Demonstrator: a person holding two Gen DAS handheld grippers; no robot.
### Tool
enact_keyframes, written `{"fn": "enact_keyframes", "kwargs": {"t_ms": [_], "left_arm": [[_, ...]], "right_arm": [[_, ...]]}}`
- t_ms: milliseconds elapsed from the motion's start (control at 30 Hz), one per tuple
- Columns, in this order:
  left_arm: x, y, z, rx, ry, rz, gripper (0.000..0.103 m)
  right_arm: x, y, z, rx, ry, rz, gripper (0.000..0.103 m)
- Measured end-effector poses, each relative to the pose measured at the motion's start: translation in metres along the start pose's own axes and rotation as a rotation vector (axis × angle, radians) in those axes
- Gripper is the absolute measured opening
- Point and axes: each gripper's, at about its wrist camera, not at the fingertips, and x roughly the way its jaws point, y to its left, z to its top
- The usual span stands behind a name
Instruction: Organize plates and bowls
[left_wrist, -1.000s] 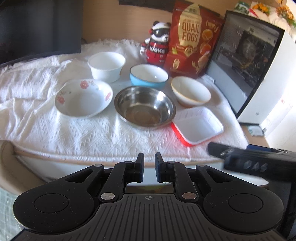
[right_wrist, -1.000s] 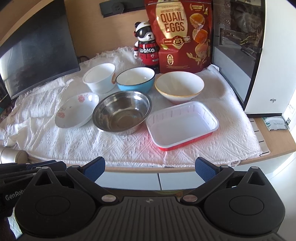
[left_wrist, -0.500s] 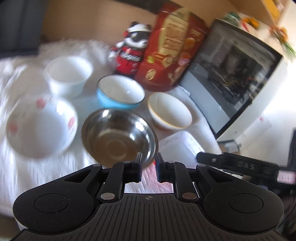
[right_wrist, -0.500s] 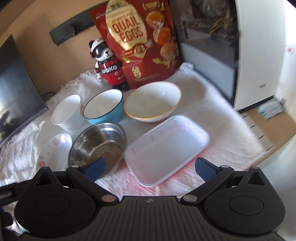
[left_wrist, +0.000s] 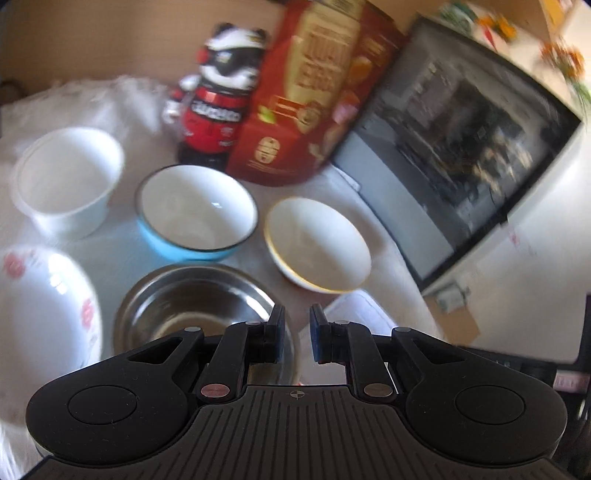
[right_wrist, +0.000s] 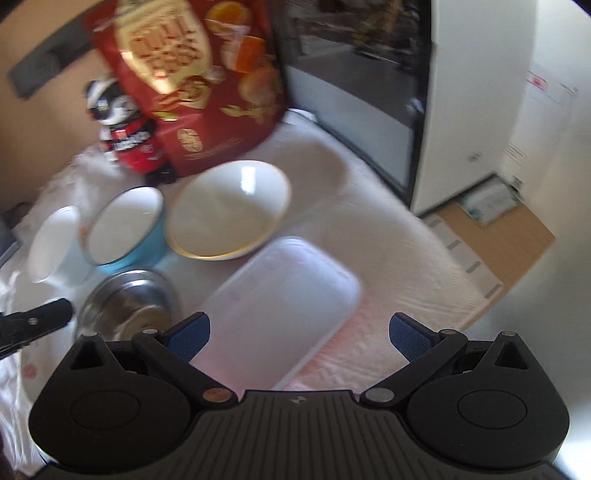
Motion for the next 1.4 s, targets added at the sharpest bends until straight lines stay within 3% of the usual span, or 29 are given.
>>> {"fn": "enact_keyframes", "kwargs": {"t_ms": [267, 367, 467, 567, 767, 900, 1133, 1300, 1400], "left_arm": [[0.057, -0.053, 0.011, 0.226, 0.089, -0.058, 0.016], [0.092, -0.071, 0.017, 0.340, 0.177, -0.080, 0.016], [0.125, -0.075, 0.020, 0.385, 0.254, -0.012, 0.017], [0.141, -0.076, 0.018, 0.410, 0.279, 0.056, 0.017], [0.159, -0.061, 0.014, 0.390, 0.330, 0.122, 0.018], [0.165, -0.054, 0.016, 0.334, 0.346, 0.111, 0.019], [0.175, -0.057, 0.011, 0.201, 0.397, 0.016, 0.020], [0.190, -0.075, 0.008, 0.111, 0.406, -0.076, 0.019], [0.198, -0.084, 0.007, 0.082, 0.398, -0.088, 0.019]], "right_arm": [[0.021, -0.035, 0.015, -0.130, 0.028, 0.095, 0.103], [0.037, -0.053, 0.018, -0.068, 0.083, 0.132, 0.103], [0.060, -0.062, 0.021, -0.006, 0.194, 0.206, 0.103], [0.071, -0.059, 0.022, -0.051, 0.223, 0.223, 0.102], [0.089, -0.044, 0.026, -0.098, 0.284, 0.251, 0.075], [0.098, -0.041, 0.032, -0.090, 0.299, 0.274, 0.057], [0.098, -0.053, 0.052, -0.033, 0.240, 0.281, 0.057], [0.098, -0.076, 0.068, 0.002, 0.193, 0.236, 0.057], [0.101, -0.085, 0.076, -0.001, 0.175, 0.202, 0.058]]}}
